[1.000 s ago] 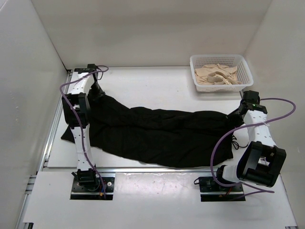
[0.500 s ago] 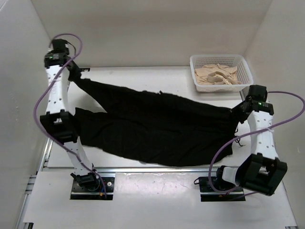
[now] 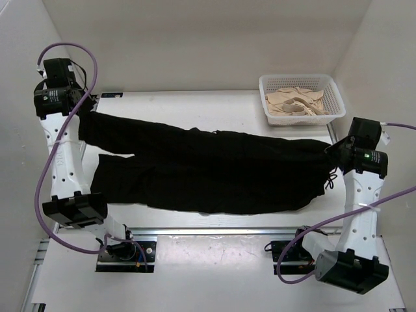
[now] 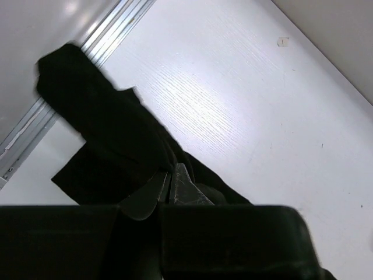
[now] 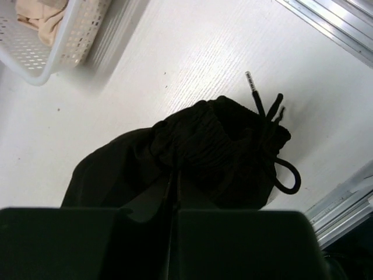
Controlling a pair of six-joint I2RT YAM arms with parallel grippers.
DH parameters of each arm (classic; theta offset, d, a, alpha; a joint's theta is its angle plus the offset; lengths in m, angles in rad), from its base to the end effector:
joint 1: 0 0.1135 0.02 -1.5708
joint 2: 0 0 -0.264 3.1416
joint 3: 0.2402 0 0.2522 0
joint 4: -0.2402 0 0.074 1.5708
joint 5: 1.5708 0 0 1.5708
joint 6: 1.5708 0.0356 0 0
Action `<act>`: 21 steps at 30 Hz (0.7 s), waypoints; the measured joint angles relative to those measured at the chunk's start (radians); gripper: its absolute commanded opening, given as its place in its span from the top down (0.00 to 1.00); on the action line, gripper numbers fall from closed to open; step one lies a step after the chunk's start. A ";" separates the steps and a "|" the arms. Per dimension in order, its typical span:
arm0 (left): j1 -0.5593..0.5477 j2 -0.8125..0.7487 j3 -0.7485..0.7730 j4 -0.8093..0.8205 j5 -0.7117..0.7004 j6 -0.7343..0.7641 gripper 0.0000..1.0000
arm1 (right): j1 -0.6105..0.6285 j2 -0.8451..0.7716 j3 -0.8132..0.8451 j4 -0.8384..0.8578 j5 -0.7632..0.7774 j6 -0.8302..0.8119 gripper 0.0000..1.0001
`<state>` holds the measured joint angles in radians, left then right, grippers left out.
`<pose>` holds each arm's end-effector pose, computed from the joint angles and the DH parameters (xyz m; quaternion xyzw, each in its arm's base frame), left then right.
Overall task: Fold and stack the trousers
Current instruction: Flatten the trousers out
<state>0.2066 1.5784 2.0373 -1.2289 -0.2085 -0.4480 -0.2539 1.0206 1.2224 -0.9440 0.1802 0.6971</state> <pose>0.2854 0.0674 0.4640 -0.3329 0.8542 0.0485 0.3964 0.1826 -0.0540 0.3727 0.4496 0.7940 0.0078 0.4092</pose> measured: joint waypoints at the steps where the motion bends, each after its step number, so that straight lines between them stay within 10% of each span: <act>1: 0.000 -0.003 0.000 0.001 -0.003 0.004 0.90 | 0.000 0.003 0.001 -0.004 0.005 0.000 1.00; 7: -0.026 0.232 0.128 -0.003 0.008 0.012 0.90 | 0.003 0.136 0.041 0.034 0.008 0.003 1.00; 10: -0.062 0.521 0.367 -0.011 0.021 0.023 0.47 | 0.006 0.297 0.108 0.104 -0.010 0.000 0.42; 13: -0.076 0.780 0.570 0.009 0.051 0.027 0.01 | 0.000 0.493 0.250 0.142 -0.026 -0.029 0.14; 18: -0.071 0.761 0.368 0.035 0.095 0.020 0.00 | 0.008 0.488 0.240 0.176 -0.040 -0.052 0.14; 21: -0.070 0.633 0.253 0.044 0.097 0.021 0.17 | 0.012 0.352 0.135 0.188 -0.080 -0.056 0.17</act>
<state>0.1364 2.2116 2.2902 -1.1851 -0.1120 -0.4271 -0.2417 1.3724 1.3571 -0.7563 0.0998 0.6411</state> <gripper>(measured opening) 0.937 0.855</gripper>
